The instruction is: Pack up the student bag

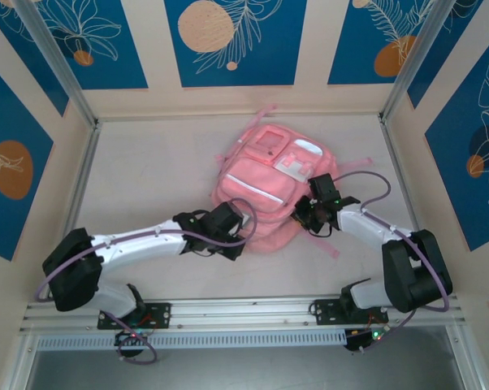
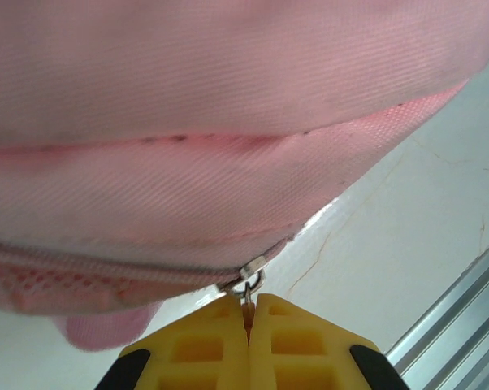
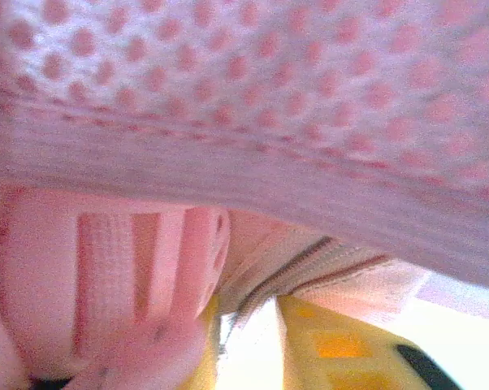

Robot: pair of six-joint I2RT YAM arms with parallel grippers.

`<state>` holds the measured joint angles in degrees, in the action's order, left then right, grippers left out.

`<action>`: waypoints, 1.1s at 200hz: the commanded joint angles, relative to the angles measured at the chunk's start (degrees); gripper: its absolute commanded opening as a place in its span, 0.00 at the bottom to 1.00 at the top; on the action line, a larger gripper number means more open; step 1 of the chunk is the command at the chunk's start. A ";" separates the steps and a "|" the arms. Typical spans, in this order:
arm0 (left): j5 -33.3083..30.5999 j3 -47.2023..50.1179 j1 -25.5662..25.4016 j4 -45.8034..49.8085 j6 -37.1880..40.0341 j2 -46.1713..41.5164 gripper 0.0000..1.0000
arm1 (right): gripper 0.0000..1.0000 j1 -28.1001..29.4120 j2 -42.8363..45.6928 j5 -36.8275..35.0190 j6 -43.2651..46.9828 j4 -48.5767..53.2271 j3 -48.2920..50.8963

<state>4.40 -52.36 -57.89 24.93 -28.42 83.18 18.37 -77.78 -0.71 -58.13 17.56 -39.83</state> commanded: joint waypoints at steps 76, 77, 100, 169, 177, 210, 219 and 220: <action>9.01 -9.97 -2.43 -4.05 -3.65 9.47 0.00 | 0.53 2.44 30.89 -0.16 -10.36 12.51 4.66; 9.02 -10.05 -2.42 -4.12 -3.69 9.60 0.00 | 0.53 2.54 31.31 -0.08 -10.65 12.51 4.80; 9.63 -11.58 -2.80 -4.45 -3.82 10.81 0.00 | 0.54 5.64 35.86 0.92 -18.34 11.94 7.98; 8.57 -12.19 -3.64 -3.62 -4.07 10.31 0.00 | 0.56 15.93 32.28 -4.10 -27.83 2.21 12.48; 8.30 -11.98 -3.64 -3.55 -4.13 10.18 0.00 | 0.55 15.99 31.52 -4.87 -27.64 0.59 12.82; 7.55 -10.92 -3.68 -3.10 -4.17 9.02 0.00 | 0.44 15.91 27.74 -7.23 -25.88 -3.33 12.94; 7.42 -10.74 -3.64 -2.90 -4.03 8.72 0.00 | 0.34 15.91 26.64 -7.46 -25.64 -3.52 12.72; 7.40 -10.74 -3.68 -2.93 -4.06 8.69 0.00 | 0.33 15.91 26.54 -7.46 -25.64 -3.55 12.70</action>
<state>11.38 -63.16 -60.77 22.83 -32.51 93.93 34.17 -49.10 -4.91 -83.90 18.00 -27.46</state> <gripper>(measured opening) 0.040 0.411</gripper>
